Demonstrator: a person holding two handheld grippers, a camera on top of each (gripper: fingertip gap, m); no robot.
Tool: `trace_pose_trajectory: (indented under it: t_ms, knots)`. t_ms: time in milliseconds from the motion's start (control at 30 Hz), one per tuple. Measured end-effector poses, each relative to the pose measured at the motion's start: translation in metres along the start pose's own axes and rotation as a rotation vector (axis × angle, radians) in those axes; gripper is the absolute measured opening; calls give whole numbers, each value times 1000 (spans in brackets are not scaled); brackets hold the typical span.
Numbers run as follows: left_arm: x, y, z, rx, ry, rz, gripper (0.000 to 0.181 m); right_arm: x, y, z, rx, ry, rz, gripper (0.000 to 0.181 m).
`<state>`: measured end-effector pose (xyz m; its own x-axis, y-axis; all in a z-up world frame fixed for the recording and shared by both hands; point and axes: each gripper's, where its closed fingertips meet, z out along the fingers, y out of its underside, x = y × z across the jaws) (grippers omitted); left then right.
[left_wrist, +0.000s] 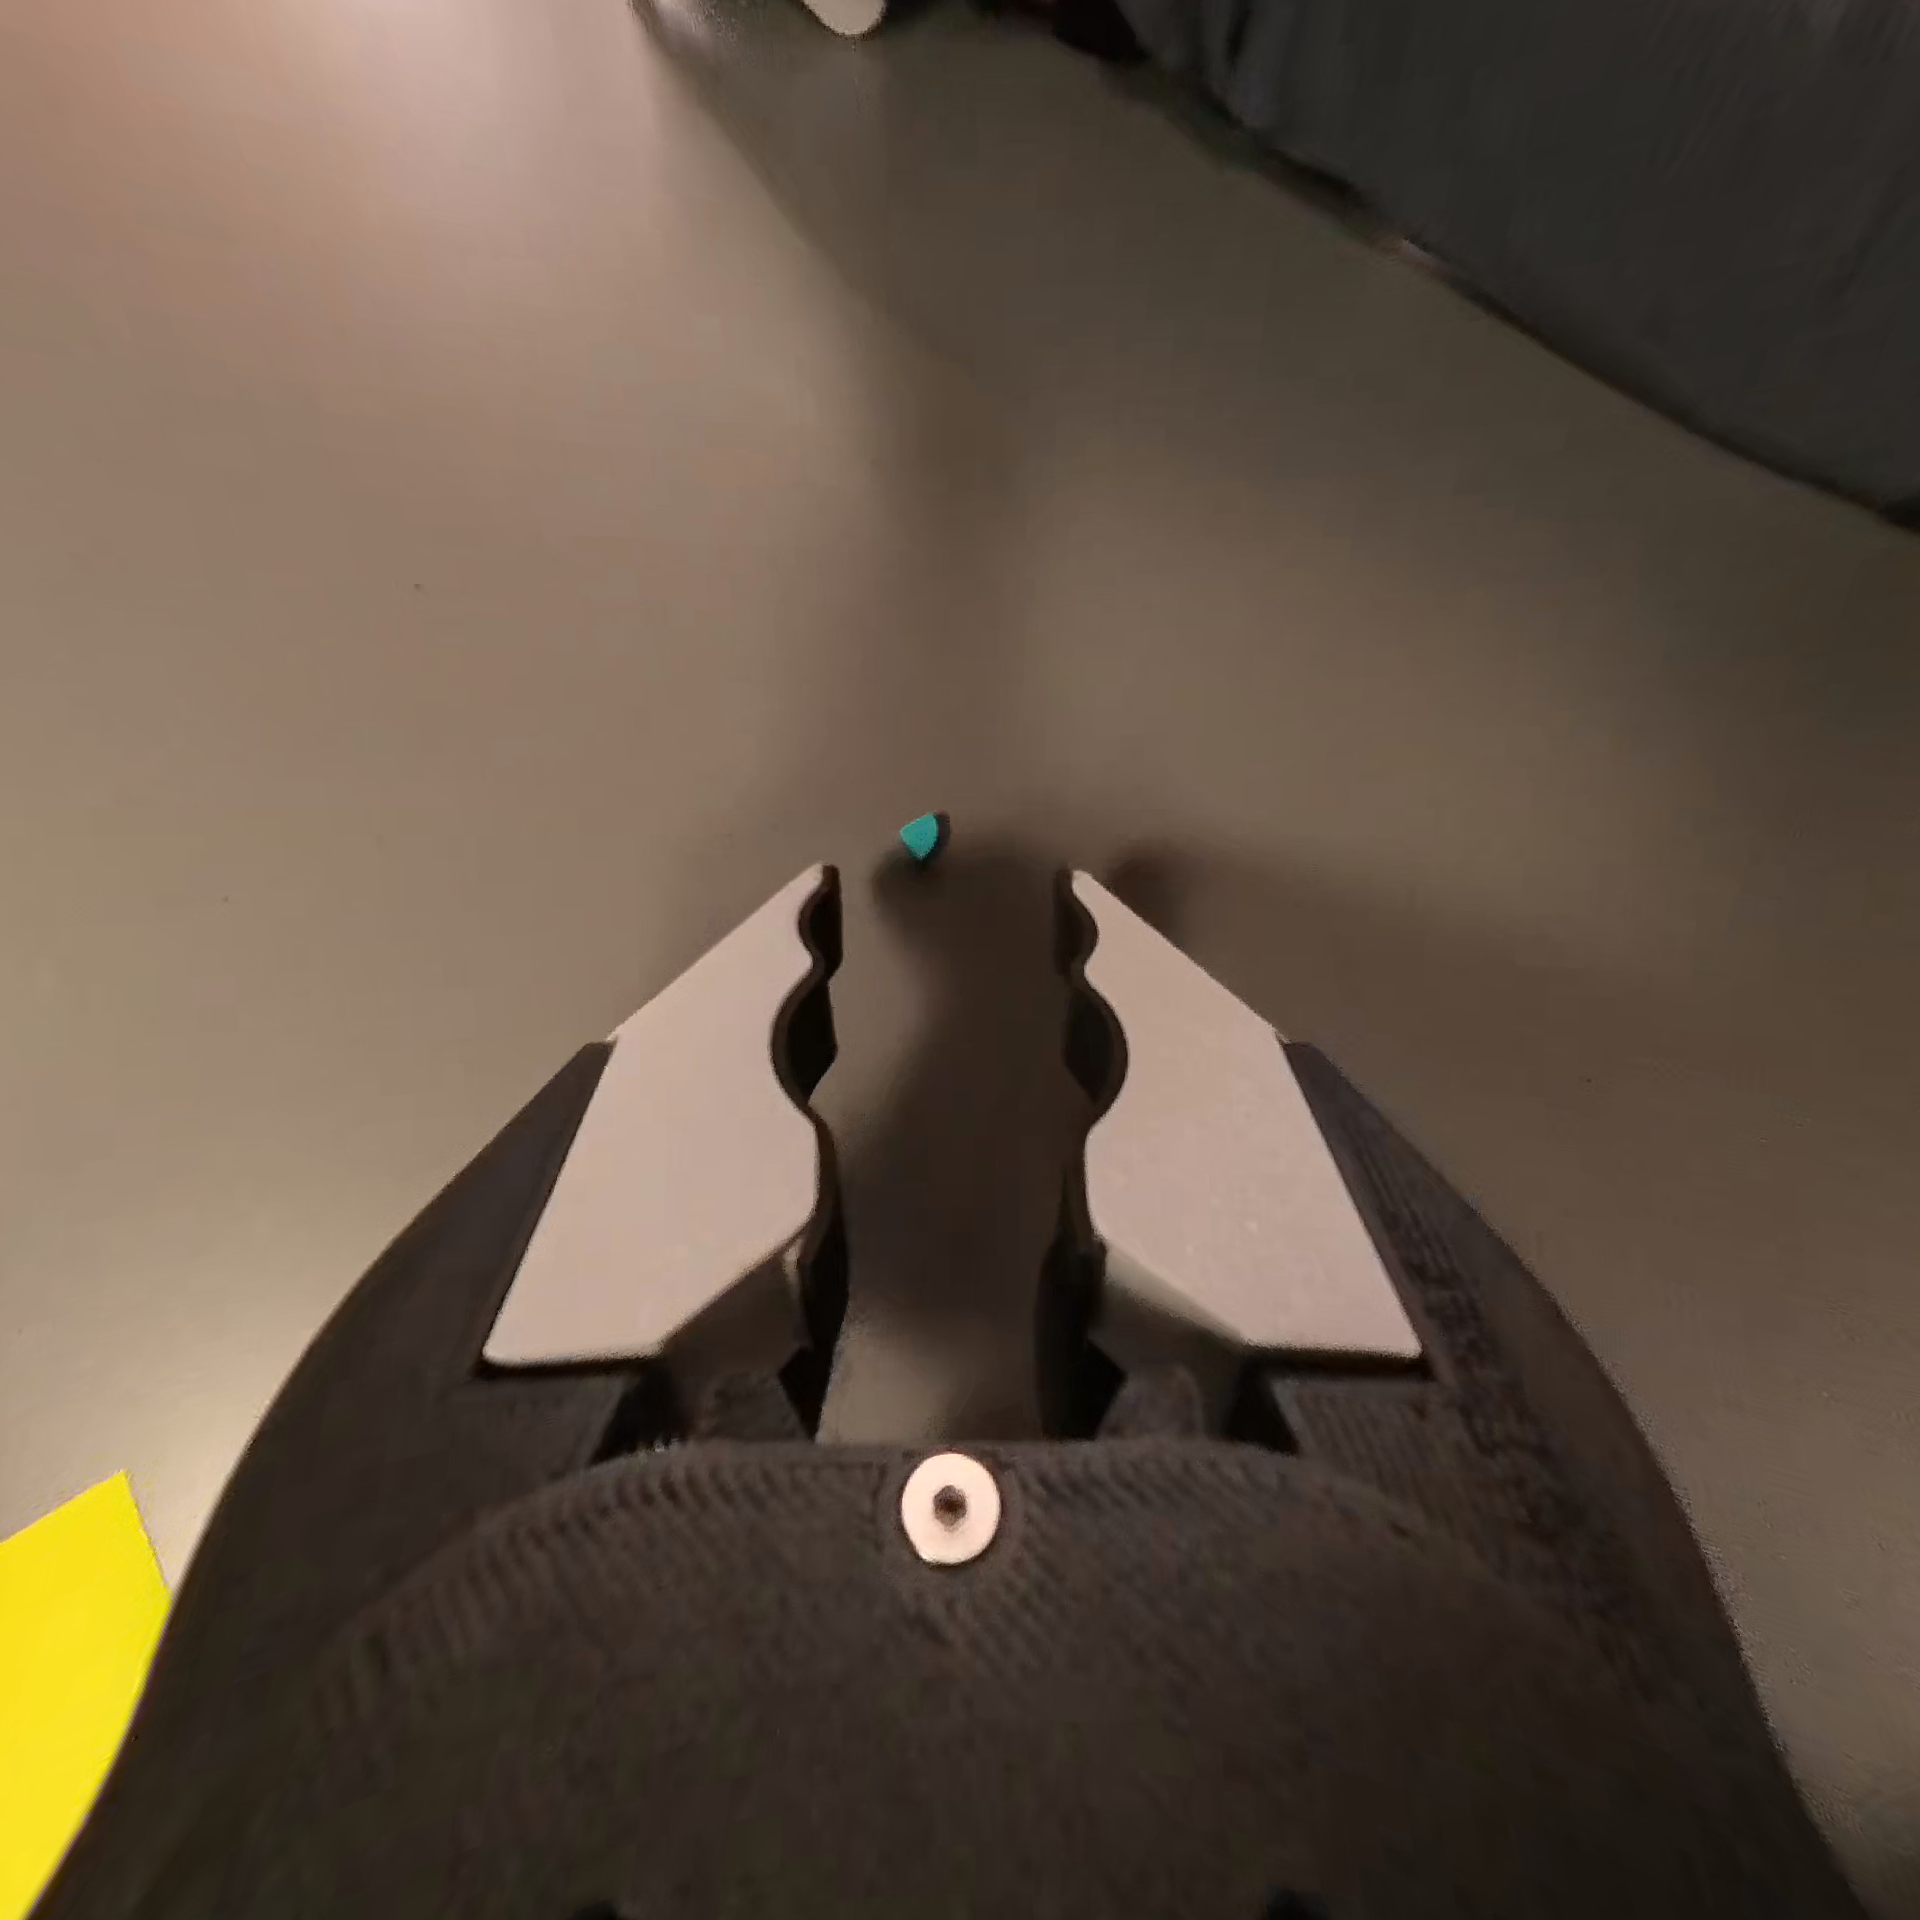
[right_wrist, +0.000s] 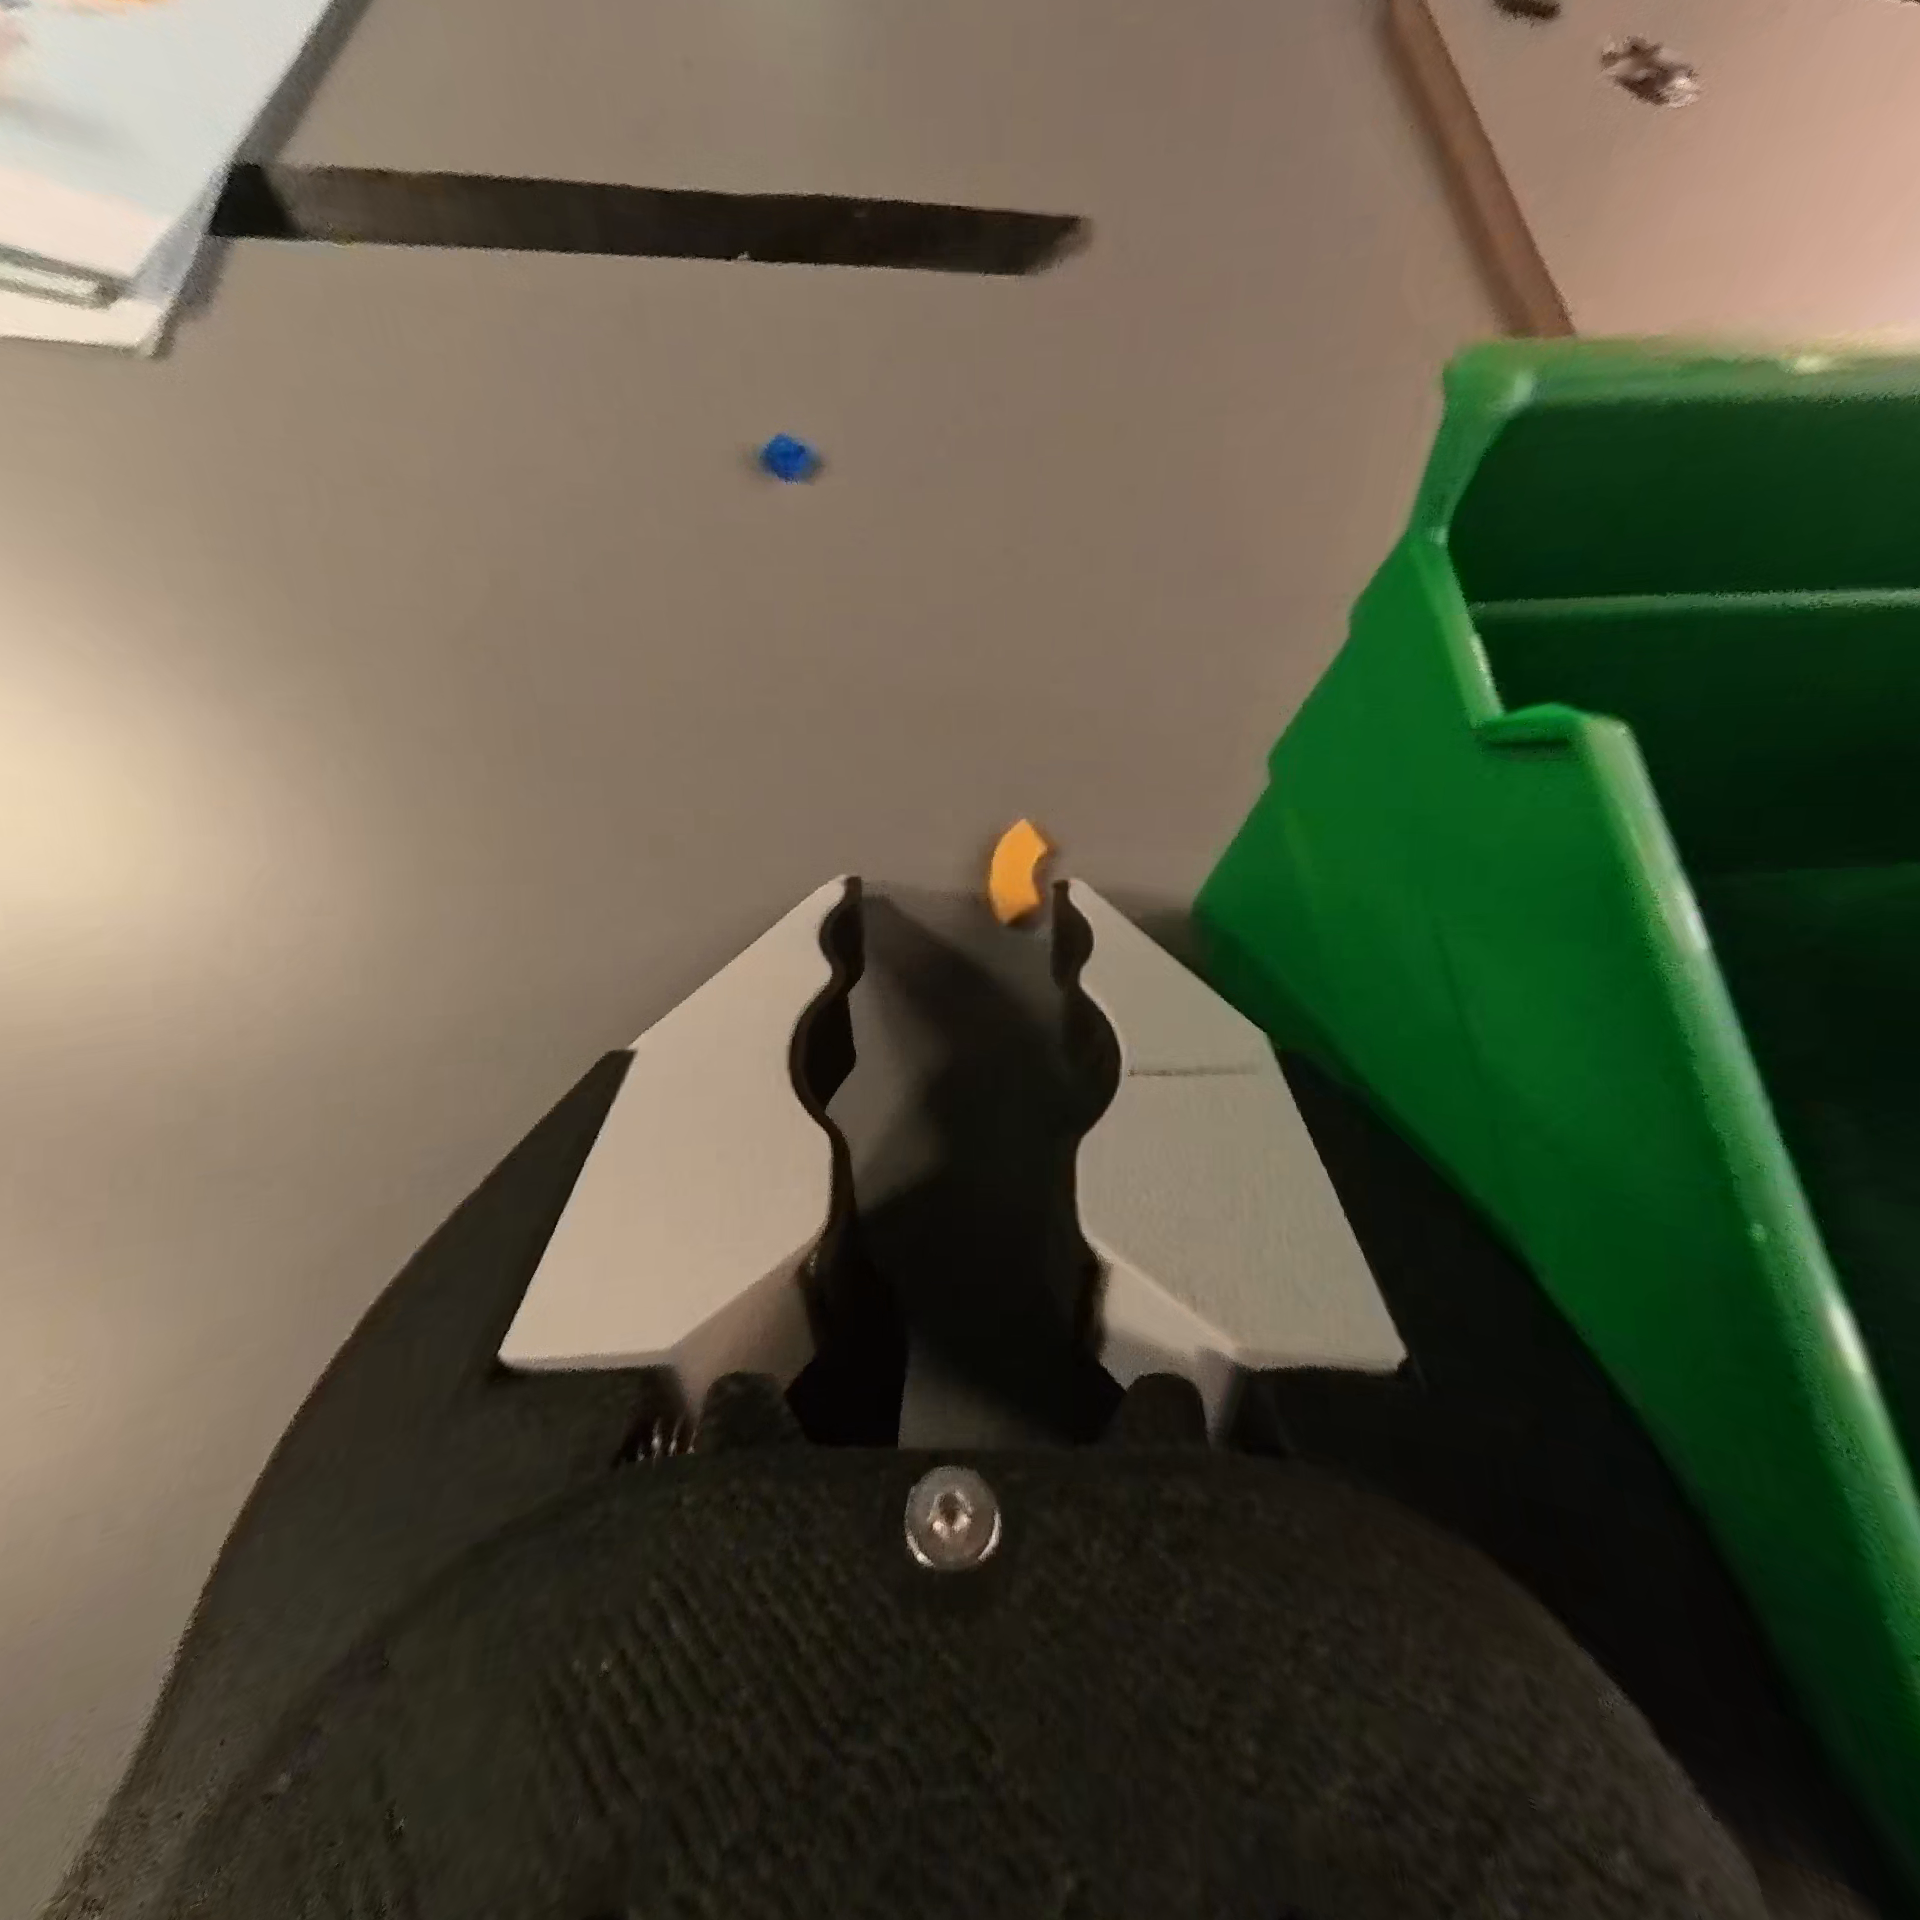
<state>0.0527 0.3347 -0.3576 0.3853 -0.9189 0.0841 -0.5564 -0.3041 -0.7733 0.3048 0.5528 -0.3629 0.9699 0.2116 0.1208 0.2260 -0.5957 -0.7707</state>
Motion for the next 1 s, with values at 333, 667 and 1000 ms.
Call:
trace_pose_trajectory:
  t_ms: [333,667,1000]
  knots:
    - [-7,5,10,-25,-10,49,32,3,-4,10,-13,-74,91,5]
    - [-4,0,17,-30,-30,93,20,-75,-54,-81,614,-45,-448,4]
    - [-12,-6,4,22,-259,251,5,-153,-39,-178,982,49,-721,4]
